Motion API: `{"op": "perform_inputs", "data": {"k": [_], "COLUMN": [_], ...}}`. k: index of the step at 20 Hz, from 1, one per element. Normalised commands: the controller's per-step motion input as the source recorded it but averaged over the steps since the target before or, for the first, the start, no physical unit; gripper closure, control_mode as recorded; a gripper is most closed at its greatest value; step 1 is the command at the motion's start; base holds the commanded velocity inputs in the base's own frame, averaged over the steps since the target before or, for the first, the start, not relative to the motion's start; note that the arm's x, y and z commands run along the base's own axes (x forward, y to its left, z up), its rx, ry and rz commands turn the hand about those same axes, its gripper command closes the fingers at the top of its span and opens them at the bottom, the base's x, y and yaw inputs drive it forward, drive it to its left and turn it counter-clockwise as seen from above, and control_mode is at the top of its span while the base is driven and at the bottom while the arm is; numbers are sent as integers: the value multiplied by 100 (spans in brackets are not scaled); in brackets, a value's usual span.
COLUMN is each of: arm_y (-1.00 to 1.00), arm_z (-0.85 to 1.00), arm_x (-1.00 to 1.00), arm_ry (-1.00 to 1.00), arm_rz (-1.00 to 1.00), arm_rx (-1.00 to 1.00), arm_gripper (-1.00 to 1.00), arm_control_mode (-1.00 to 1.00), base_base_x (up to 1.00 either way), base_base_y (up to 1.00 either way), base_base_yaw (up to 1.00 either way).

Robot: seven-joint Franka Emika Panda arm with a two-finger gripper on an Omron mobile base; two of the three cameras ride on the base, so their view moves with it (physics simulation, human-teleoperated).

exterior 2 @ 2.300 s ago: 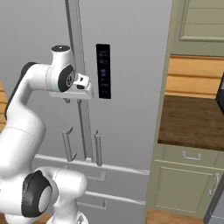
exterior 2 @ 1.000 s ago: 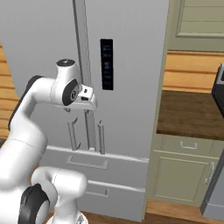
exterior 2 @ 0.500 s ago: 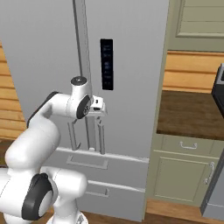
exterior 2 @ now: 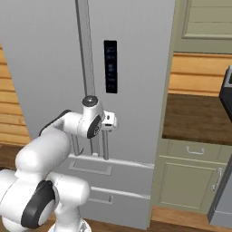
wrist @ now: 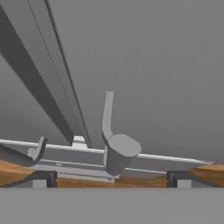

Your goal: Take the strawberry from the fridge and place it on top of the pancake, located on the dining counter.

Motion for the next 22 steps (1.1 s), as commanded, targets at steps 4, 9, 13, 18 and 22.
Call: {"op": "perform_inputs", "data": {"k": [4,9,13,18,22], "arm_y": [0,0,-17,-8,-1], "arm_z": [-21,-10,-14,-16,-14], "arm_x": [29,30,41,18,3], "arm_ry": [0,0,0,-2,-1], "arm_rz": [0,0,0,0,0], "arm_rx": [0,0,0,0,0], "arm_gripper": [-100,-100,-100,-100,100], "arm_control_mode": [-100,-100,-100,-100,-100], "base_base_x": [0,0,0,0,0], "base_base_y": [0,0,0,0,0], "base_base_yaw": [0,0,0,0,0]}}
